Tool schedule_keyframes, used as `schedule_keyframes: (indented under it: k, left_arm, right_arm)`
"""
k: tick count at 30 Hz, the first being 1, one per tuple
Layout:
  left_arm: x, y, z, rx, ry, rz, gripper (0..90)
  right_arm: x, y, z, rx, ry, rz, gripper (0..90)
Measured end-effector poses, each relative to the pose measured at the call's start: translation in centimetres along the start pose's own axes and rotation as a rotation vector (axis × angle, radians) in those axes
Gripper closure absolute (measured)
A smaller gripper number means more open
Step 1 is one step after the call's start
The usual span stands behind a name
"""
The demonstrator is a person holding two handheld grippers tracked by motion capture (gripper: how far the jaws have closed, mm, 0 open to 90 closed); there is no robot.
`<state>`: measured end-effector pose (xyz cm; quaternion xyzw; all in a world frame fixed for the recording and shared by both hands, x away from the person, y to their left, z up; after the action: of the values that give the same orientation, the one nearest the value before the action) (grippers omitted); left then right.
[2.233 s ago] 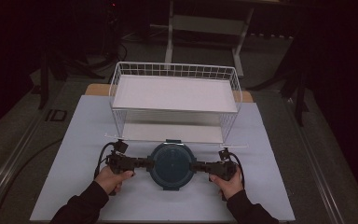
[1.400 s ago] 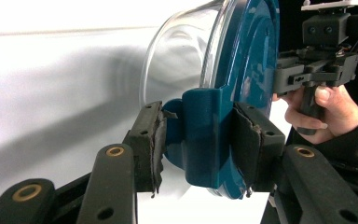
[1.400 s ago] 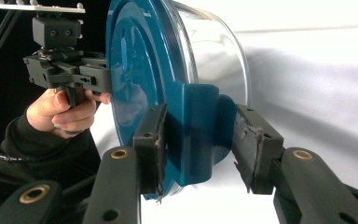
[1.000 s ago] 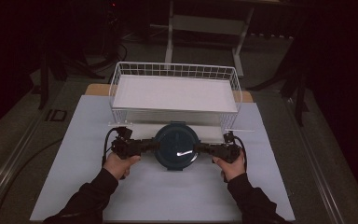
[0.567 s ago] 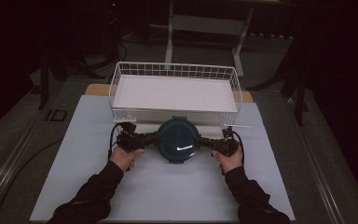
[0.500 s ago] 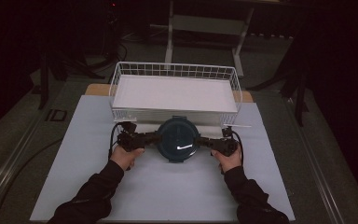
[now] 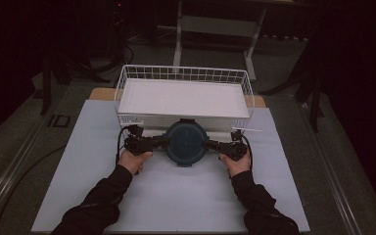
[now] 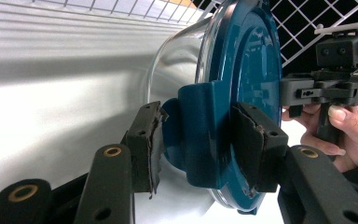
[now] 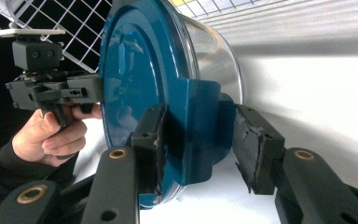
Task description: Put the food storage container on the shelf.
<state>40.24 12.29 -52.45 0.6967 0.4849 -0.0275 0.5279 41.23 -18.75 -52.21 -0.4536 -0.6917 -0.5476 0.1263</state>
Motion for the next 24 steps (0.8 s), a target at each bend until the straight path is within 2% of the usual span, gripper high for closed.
schedule_keyframes:
  k: [9, 12, 13, 14, 17, 21, 24]
  left_arm:
    - [0.36, -0.2, 0.22, -0.041, -0.015, -0.021, 53.5]
    - [0.28, -0.21, 0.3, -0.059, 0.016, -0.008, 51.8]
    - [0.32, -0.21, 0.4, -0.053, 0.021, -0.01, 50.5]
    - [0.4, -0.21, 0.48, -0.055, 0.02, -0.017, 49.2]
    - [0.2, -0.09, 0.52, -0.076, 0.048, -0.001, 49.0]
    - [0.24, -0.02, 0.65, -0.08, 0.06, -0.009, 46.1]
    - [0.03, 0.01, 0.7, -0.091, 0.089, 0.005, 43.3]
  right_arm:
    - [-0.24, -0.09, 0.15, -0.028, 0.0, 0.012, 54.2]
    - [-0.38, -0.29, 0.19, -0.033, 0.005, 0.017, 52.6]
    - [-0.37, -0.34, 0.23, -0.034, -0.004, 0.018, 50.8]
    - [-0.3, -0.25, 0.25, -0.044, -0.027, -0.007, 49.7]
    - [-0.03, 0.1, 0.33, -0.051, -0.06, -0.036, 48.7]
    - [0.23, 0.38, 0.47, -0.074, -0.124, -0.076, 43.9]
    - [0.3, 0.53, 0.57, -0.086, -0.145, -0.084, 42.1]
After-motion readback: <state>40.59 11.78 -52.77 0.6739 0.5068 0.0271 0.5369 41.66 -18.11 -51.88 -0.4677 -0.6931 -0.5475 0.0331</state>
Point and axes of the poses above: each handheld gripper's, and its own axes: z roughly forward along the jaws, y roughly out of its top, x roughly to its left, the point moved 3 cm from there along z, roughly forward along the jaws, and after that the axes turned 4 degrees about y, right-handed, at the moved point
